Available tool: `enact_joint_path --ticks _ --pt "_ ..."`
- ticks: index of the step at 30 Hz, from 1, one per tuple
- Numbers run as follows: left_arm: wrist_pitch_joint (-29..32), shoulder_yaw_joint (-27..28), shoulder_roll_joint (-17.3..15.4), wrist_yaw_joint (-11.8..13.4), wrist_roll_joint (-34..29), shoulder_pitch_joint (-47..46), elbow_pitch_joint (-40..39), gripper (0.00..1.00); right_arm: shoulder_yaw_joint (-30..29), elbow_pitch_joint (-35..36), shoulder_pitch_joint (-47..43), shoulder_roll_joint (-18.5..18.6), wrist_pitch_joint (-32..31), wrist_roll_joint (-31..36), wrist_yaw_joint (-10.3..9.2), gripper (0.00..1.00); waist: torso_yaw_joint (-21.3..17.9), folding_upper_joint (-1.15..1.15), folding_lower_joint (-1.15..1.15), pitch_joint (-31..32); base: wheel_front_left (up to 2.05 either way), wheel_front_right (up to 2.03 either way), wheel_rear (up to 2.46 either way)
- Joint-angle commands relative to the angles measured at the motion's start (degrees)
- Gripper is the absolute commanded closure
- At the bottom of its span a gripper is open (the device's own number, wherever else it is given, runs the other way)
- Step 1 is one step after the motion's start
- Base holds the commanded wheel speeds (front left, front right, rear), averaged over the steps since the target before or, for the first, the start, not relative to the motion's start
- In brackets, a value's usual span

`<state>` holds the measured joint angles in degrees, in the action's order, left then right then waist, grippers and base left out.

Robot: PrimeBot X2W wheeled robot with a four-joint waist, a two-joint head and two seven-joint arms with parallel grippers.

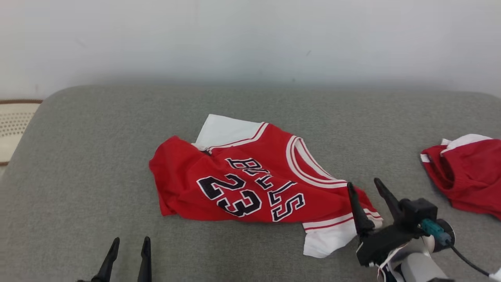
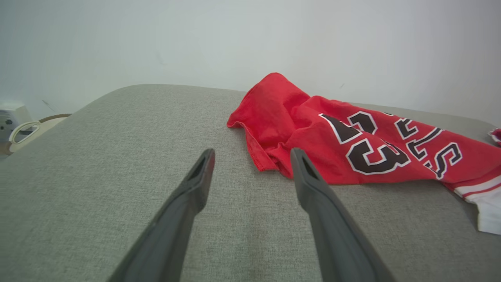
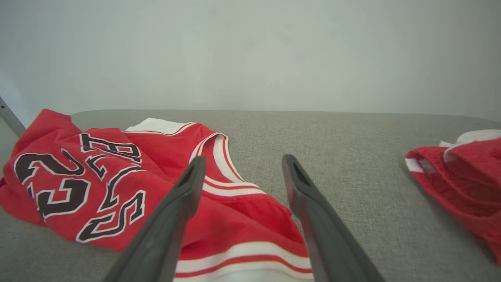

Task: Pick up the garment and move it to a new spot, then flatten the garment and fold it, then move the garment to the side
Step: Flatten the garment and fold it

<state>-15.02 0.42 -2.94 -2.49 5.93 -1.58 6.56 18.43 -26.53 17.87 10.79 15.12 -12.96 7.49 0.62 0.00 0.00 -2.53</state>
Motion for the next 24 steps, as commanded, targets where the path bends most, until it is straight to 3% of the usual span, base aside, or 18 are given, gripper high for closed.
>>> enact_joint_path --ticks 1,12,24 --pt "-0.2 -0.2 0.0 -0.1 0.8 -0.5 0.1 0.0 0.6 -0.3 1.6 0.5 0.0 -0.4 0.0 0.0 4.5 0.0 0.0 -3.4 0.0 0.0 0.0" --pt "-0.1 -5.8 0.0 -0.1 3.2 -4.1 -1.0 0.0 3.6 -9.1 15.4 6.5 0.0 -1.9 0.0 0.0 14.3 0.0 0.0 -9.7 0.0 0.0 0.0" --pt "-0.1 -11.2 0.0 -0.5 7.0 -7.0 -0.7 0.0 10.5 -25.6 28.8 11.4 -2.7 -8.6 0.0 0.0 20.5 0.0 0.0 -16.6 0.0 0.0 0.0"
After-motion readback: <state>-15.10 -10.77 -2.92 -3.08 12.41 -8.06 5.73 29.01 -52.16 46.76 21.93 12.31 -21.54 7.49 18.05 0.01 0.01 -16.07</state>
